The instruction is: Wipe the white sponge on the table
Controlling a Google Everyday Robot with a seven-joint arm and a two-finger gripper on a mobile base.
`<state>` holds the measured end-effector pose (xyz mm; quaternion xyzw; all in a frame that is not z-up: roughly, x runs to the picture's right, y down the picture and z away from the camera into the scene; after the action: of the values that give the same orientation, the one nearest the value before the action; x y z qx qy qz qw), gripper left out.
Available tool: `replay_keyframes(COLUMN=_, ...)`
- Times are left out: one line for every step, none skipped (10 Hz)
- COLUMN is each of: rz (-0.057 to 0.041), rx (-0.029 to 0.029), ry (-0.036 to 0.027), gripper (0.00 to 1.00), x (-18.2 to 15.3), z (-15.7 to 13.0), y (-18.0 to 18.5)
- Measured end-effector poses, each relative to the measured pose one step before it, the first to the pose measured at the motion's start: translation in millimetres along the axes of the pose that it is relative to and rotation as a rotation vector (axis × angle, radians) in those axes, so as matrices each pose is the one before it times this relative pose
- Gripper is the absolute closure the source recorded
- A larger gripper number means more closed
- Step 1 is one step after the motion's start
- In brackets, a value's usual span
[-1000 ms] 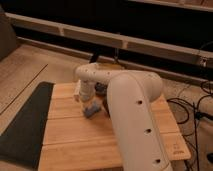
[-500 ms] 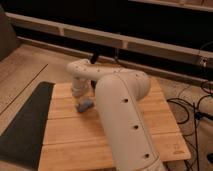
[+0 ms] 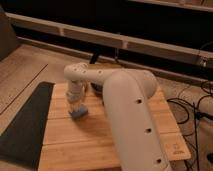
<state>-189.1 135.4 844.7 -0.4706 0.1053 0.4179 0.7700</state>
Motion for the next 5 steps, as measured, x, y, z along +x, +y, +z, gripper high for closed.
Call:
replay_keyframes(rz=0.02819, rx=-0.01008, ry=0.01540, gripper=1.00, x=13.04, z=3.43, y=-3.24)
replay_keyframes(rz=0.03813, rx=-0.00408, ry=0.01600, gripper=1.00, x=13.81, z=2.91, y=-9.50)
replay_keyframes(rz=0.02551, rx=-0.00137, ry=0.00504, gripper=1.00, x=5.73, z=1.11, y=-7.51)
replay_keyframes(rz=0.03176, rx=0.00617, ry=0.00128, gripper=1.00, x=4.06, z=-0.61, y=-13.85)
replay_keyframes(rz=0.02772, rx=0.01181, ry=-0.00407, gripper=1.00, x=0.26, z=-3.03, y=-16.55)
